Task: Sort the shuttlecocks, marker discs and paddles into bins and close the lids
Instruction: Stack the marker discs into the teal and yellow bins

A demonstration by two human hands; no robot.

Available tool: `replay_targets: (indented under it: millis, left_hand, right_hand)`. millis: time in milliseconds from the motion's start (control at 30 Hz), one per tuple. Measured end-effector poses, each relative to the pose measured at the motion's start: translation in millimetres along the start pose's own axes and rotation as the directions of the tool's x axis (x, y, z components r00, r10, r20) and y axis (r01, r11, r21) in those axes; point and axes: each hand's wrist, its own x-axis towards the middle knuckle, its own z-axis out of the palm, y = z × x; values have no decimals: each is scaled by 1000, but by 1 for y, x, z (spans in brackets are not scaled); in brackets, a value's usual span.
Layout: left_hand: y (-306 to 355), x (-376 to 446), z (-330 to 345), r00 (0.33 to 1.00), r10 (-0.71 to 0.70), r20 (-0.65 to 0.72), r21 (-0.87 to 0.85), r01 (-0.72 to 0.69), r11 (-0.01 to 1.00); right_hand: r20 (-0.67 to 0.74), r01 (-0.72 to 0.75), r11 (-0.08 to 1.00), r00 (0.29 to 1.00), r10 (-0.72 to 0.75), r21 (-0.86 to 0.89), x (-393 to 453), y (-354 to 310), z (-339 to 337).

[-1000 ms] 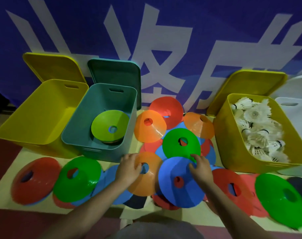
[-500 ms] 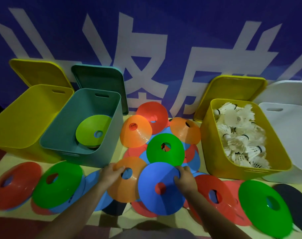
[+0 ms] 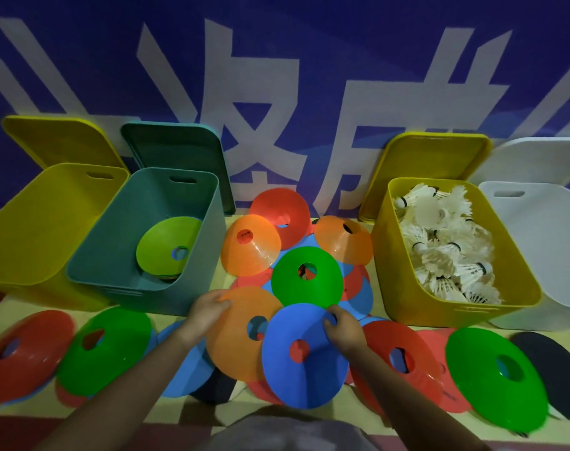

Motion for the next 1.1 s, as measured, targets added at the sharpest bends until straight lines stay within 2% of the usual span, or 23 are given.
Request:
replay_targets:
  millis: [300,400,467,533,600,667,767,867,933,1033,1100]
  left_hand:
    - [36,-27,5,994,106,35,-31,-105,994]
    - [61,-51,3,971,238,18,-77,-236,969]
    - [76,-67,3,924,381,-40,-45,-382,923]
    - [83,-83,6,842,532,-86,17,-533,846]
    - [76,-89,14,763,643,-64,128,-633,764]
    - [55,-88,30,734,679,4,248,-658,711]
    - [11,-75,58,743,668,44,379,-631,677]
    - [-23,-63,79,731,682,9,491,-597,634]
    - [-36,-59,87,752,658,-38,545,-537,644]
    - [-41,-53,88,831,529,-172,635,-317,705]
    - [-39,-46,83,865,414,-283,632,-156,759]
  right_hand:
    - [-18,3,1000,1000,-2,23,-5,2,-3]
    - [-33,32,996,999,-29,79,-8,10,-13]
    - [-87,49,985,996,-35,166,-12,15,-23]
    - [-148,62,957,989,-21,282,-15,21,-37]
    - [-205,67,917,979,16,393,-18,25,-52]
    - [-265,70,881,962,65,468,-21,32,-63]
    - [-303,71,854,947,105,516,-27,44,-69]
    - [-299,63,869,949,100,491,-38,53,-71]
    - [-296,60,879,951,95,473,-45,57,-71]
    - [-293,82,874,953,71,478,-54,53,-70]
    - [-287,91,868,956,62,489,-56,52,-67]
